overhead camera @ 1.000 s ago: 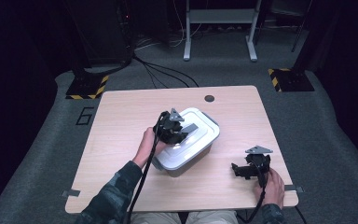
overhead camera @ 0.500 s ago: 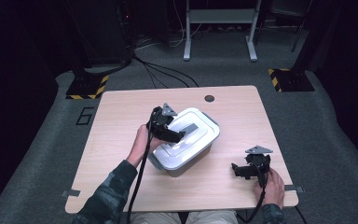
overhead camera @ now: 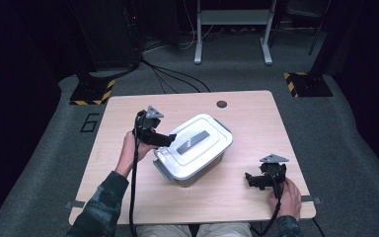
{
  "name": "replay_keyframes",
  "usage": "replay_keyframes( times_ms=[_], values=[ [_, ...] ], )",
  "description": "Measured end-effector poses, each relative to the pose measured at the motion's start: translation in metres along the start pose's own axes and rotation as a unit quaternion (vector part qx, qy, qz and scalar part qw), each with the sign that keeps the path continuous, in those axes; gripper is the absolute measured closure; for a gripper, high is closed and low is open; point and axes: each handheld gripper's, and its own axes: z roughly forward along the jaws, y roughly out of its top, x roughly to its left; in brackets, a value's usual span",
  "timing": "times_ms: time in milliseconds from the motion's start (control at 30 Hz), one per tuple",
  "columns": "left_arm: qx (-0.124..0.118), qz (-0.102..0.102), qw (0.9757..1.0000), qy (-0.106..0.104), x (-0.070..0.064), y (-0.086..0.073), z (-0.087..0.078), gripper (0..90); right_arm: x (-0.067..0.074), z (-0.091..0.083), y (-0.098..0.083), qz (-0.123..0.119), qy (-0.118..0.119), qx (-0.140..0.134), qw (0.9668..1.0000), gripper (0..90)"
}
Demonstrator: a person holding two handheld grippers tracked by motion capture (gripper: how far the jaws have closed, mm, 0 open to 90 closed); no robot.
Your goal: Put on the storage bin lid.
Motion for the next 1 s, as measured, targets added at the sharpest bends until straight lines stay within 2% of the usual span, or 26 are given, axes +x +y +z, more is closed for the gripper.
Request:
replay_keyframes(
  times_ms=[233,467,500,533,700,1000],
  values=[
    [0.008,-0.019,0.9996,0.018,0.021,-0.015,-0.009,13.1,0.000,0.000,0.000,0.000,0.000,0.000,1.0000,0.0],
    [0.008,-0.047,0.9980,0.041,0.039,-0.031,-0.013,11.4,0.000,0.000,0.000,0.000,0.000,0.000,1.0000,0.0],
    [0.001,-0.063,0.9968,0.048,0.044,-0.036,-0.012,11.4,0.000,0.000,0.000,0.000,0.000,0.000,1.0000,0.0],
    [0.006,-0.070,0.9962,0.052,0.050,-0.041,-0.013,11.3,0.000,0.000,0.000,0.000,0.000,0.000,1.0000,0.0],
    [0.015,-0.089,0.9939,0.063,0.061,-0.057,-0.011,11.3,0.000,0.000,0.000,0.000,0.000,0.000,1.0000,0.0],
    [0.036,-0.130,0.9882,0.074,0.081,-0.090,0.000,11.3,0.000,0.000,0.000,0.000,0.000,0.000,1.0000,0.0]
  ],
)
